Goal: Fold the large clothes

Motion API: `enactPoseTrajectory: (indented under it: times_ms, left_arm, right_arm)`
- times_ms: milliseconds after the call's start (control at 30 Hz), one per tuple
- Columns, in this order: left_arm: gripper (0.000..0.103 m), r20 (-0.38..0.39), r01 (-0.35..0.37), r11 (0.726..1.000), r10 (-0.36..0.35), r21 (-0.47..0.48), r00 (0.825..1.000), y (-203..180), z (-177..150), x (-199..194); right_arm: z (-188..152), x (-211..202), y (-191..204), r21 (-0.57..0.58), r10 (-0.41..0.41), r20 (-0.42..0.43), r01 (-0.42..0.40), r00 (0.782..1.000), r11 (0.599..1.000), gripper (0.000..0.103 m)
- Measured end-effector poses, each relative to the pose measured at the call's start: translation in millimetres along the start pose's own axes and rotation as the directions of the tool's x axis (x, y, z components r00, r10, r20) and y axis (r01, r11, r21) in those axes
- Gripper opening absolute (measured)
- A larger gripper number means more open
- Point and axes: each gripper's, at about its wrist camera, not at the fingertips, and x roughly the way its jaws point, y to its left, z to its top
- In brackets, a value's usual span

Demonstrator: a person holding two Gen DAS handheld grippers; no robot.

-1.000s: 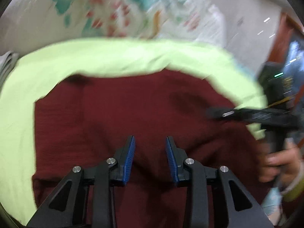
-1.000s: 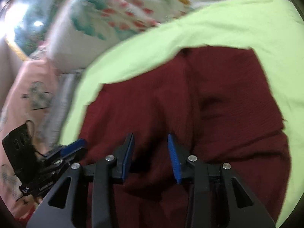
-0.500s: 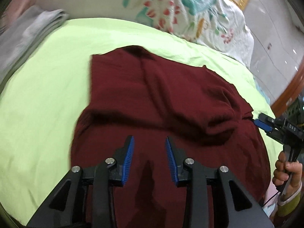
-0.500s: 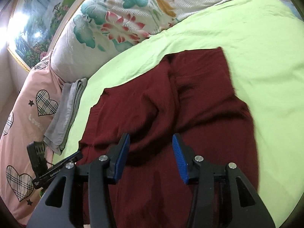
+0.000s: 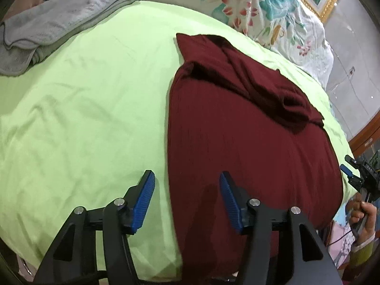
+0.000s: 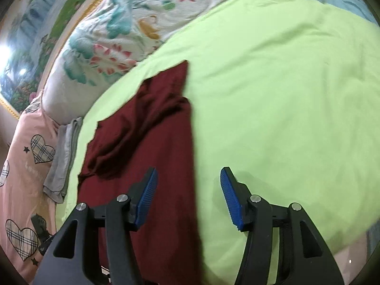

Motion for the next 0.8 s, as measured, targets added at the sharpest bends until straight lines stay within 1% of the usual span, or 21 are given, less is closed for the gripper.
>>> enactPoseTrajectory:
  times_ms: [33, 67, 100, 133, 167, 200, 233, 300, 367, 400, 433, 500, 533, 600, 633, 667, 700, 733, 767, 800]
  left_arm:
    - [0.063, -0.006, 0.008, 1.000, -0.008, 0.004, 1.000, 0.4, -3.3, -0.6]
    - [0.068, -0.024, 0.028, 1.000, -0.027, 0.013, 0.999, 0.4, -7.5, -0.8]
    - [0.075, -0.041, 0.051, 0.998, -0.050, 0.024, 0.998, 0.1, -11.1, -0.8]
    - [0.079, -0.052, 0.074, 0.997, -0.072, 0.035, 0.996, -2.1, -14.2, -1.4]
    - [0.084, -0.060, 0.093, 0.995, -0.091, 0.045, 0.994, -4.3, -16.3, -2.2]
    - [0.084, -0.072, 0.116, 0.992, -0.112, 0.053, 0.991, -7.3, -19.7, -3.0]
    - [0.084, -0.081, 0.133, 0.990, -0.128, 0.056, 0.988, -9.9, -22.2, -3.0]
    - [0.083, -0.097, 0.179, 0.982, -0.173, 0.057, 0.980, -13.2, -29.2, -5.1]
    - [0.083, -0.109, 0.242, 0.969, -0.235, 0.049, 0.966, -15.0, -38.6, -8.7]
    - [0.080, -0.114, 0.261, 0.964, -0.255, 0.046, 0.960, -17.5, -38.1, -8.5]
    - [0.078, -0.122, 0.286, 0.957, -0.279, 0.042, 0.953, -17.3, -42.8, -8.9]
    - [0.070, -0.143, 0.317, 0.948, -0.309, 0.036, 0.940, -16.5, -49.4, -6.7]
    - [0.068, -0.145, 0.320, 0.947, -0.311, 0.038, 0.939, -16.7, -50.9, -6.4]
    - [0.054, -0.149, 0.325, 0.945, -0.316, 0.041, 0.937, -15.5, -50.7, -6.8]
    - [0.050, -0.154, 0.325, 0.945, -0.316, 0.035, 0.936, -13.2, -50.8, -6.7]
    - [0.039, -0.157, 0.318, 0.947, -0.310, 0.031, 0.938, -10.5, -49.3, -6.5]
    - [0.025, -0.157, 0.309, 0.951, -0.301, 0.029, 0.941, -8.5, -49.1, -6.4]
    - [0.019, -0.161, 0.302, 0.953, -0.294, 0.029, 0.942, -7.0, -49.1, -6.1]
    - [0.015, -0.166, 0.301, 0.953, -0.293, 0.027, 0.942, -5.6, -48.9, -6.2]
    - [0.012, -0.166, 0.302, 0.953, -0.294, 0.027, 0.941, -4.6, -49.7, -6.6]
  right_arm:
    - [-4.2, -0.7, -4.8, 0.000, 0.006, -0.018, -0.006, 1.000, 1.000, 0.056]
    - [-6.8, -0.1, -5.8, 0.000, 0.022, -0.033, -0.022, 0.999, 1.000, 0.056]
    - [-11.6, 0.7, -7.4, -0.001, 0.056, -0.060, -0.056, 0.997, 0.998, 0.056]
    - [-15.3, 0.4, -6.8, -0.008, 0.082, -0.076, -0.083, 0.994, 0.997, 0.056]
    - [-20.5, 1.3, -4.6, -0.024, 0.127, -0.108, -0.130, 0.986, 0.991, 0.056]
    - [-25.6, 3.6, -2.5, -0.033, 0.175, -0.148, -0.182, 0.973, 0.983, 0.056]
    - [-33.4, 6.2, 0.7, -0.037, 0.243, -0.204, -0.256, 0.948, 0.966, 0.056]
    - [-46.0, 5.7, 6.7, -0.056, 0.294, -0.246, -0.316, 0.924, 0.947, 0.056]
    - [-60.5, 5.0, 9.6, -0.067, 0.345, -0.284, -0.378, 0.894, 0.923, 0.056]
    - [-67.5, 5.2, 9.8, -0.066, 0.374, -0.295, -0.409, 0.879, 0.910, 0.056]
    - [-72.9, 6.5, 10.1, -0.062, 0.393, -0.299, -0.428, 0.870, 0.901, 0.056]
    - [-85.0, 11.9, 7.8, -0.042, 0.432, -0.324, -0.469, 0.842, 0.882, 0.056]
    - [-88.8, 14.7, 8.0, -0.041, 0.434, -0.334, -0.473, 0.837, 0.880, 0.055]
    - [-95.4, 19.5, 8.3, -0.049, 0.430, -0.347, -0.473, 0.834, 0.879, 0.053]
    - [-96.8, 20.3, 7.9, -0.052, 0.429, -0.347, -0.473, 0.834, 0.879, 0.050]
    - [-96.7, 20.5, 8.0, -0.058, 0.424, -0.342, -0.469, 0.839, 0.881, 0.044]
    - [-95.9, 21.0, 8.6, -0.061, 0.420, -0.339, -0.465, 0.842, 0.883, 0.040]
    - [-94.9, 21.6, 10.7, -0.065, 0.413, -0.338, -0.459, 0.846, 0.886, 0.032]
    - [-91.6, 22.3, 11.3, -0.071, 0.405, -0.339, -0.452, 0.849, 0.889, 0.026]
    - [-90.2, 22.5, 12.3, -0.078, 0.399, -0.340, -0.449, 0.851, 0.890, 0.024]
